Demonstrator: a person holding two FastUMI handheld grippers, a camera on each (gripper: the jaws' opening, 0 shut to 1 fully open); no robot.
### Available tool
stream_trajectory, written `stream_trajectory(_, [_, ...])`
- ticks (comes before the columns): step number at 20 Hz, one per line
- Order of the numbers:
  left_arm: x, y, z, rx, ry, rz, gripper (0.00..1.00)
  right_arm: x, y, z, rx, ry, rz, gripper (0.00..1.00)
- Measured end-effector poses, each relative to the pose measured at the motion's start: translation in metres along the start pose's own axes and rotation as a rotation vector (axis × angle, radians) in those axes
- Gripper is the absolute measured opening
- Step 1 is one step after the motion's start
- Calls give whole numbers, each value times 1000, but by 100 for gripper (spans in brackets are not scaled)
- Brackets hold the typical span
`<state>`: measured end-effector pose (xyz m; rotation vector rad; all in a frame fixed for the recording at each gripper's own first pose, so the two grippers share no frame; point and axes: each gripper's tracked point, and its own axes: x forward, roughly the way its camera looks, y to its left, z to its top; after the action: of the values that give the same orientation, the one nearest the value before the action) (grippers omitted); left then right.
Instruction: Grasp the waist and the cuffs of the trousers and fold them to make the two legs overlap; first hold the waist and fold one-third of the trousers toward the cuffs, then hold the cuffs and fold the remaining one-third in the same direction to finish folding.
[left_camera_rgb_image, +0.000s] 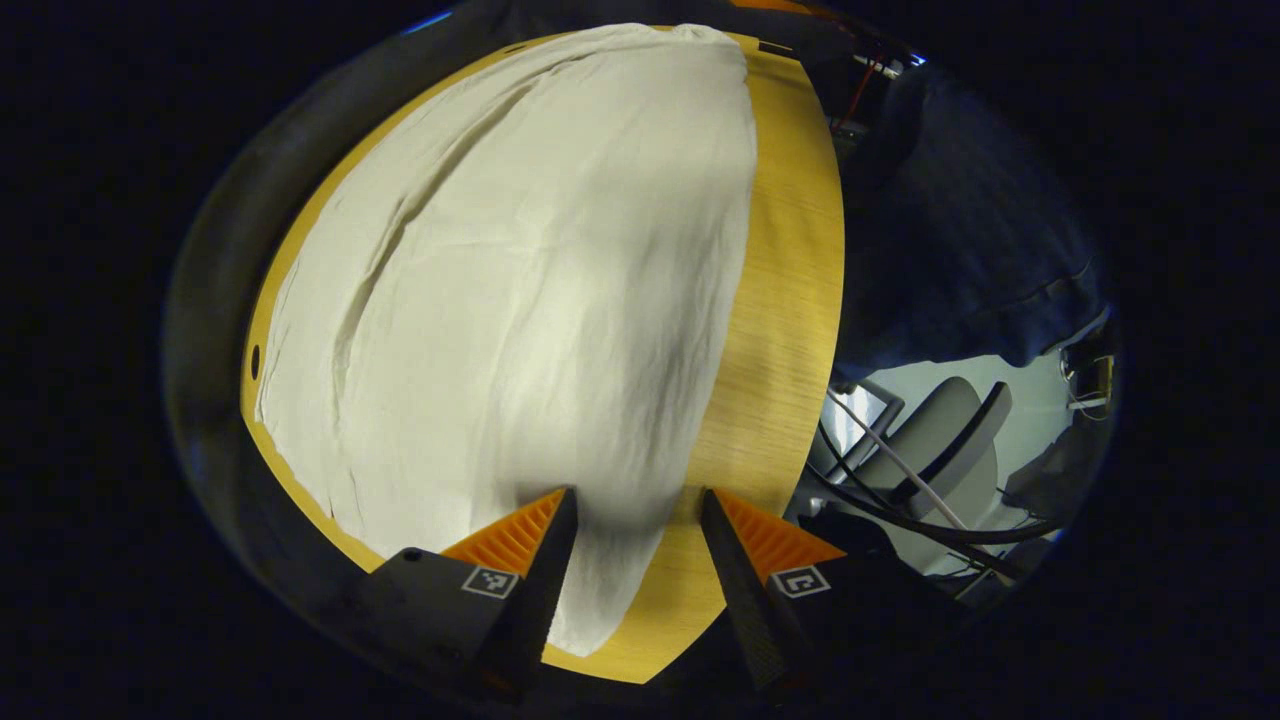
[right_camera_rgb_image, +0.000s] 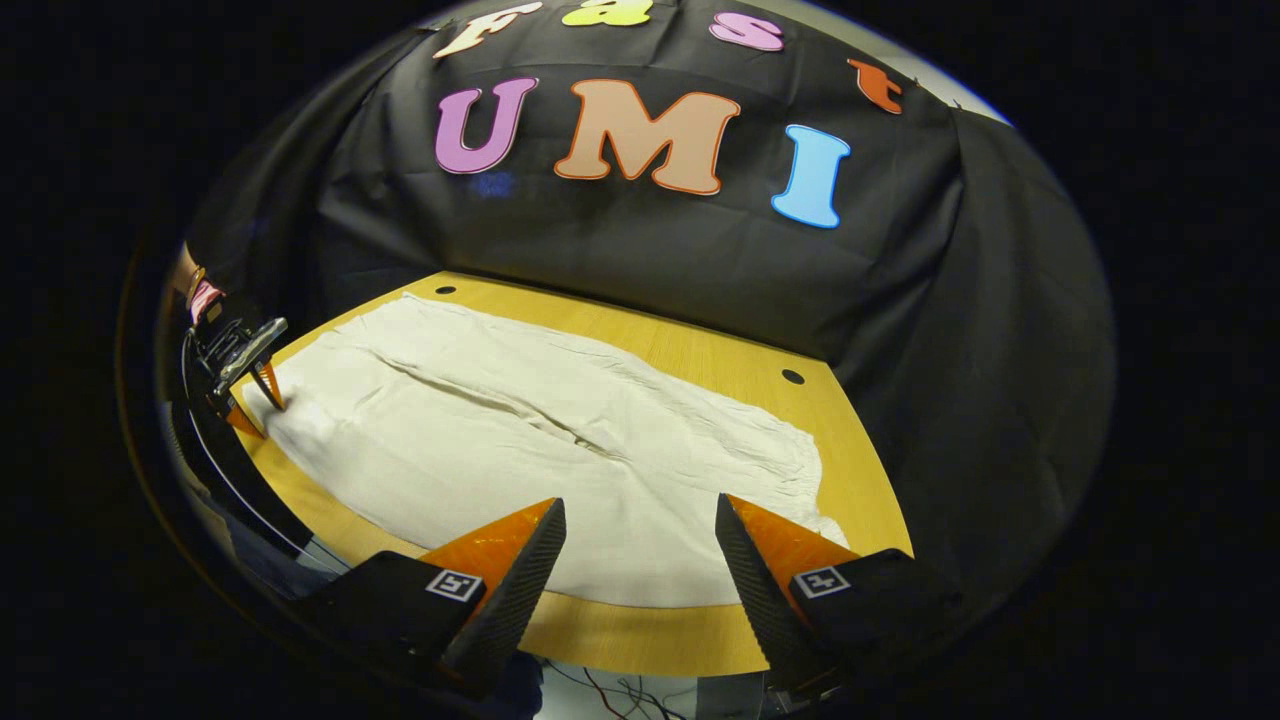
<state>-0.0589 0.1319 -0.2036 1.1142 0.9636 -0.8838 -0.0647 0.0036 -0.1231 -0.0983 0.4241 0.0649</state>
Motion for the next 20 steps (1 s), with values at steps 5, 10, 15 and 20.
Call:
stream_trajectory(5, [2,2,1,33,43,-58,77,1,6,0,-34,5,56,97])
stream_trajectory(10, [2,5,-1,30,118,-64,71,4,15,-2,-78,11,134,97])
stream_trajectory(15, [2,27,1,-4,161,-45,32,12,11,-11,-197,46,207,96])
stream_trajectory(20, [-3,25,4,-15,181,-72,0,21,-1,-30,-345,117,298,96])
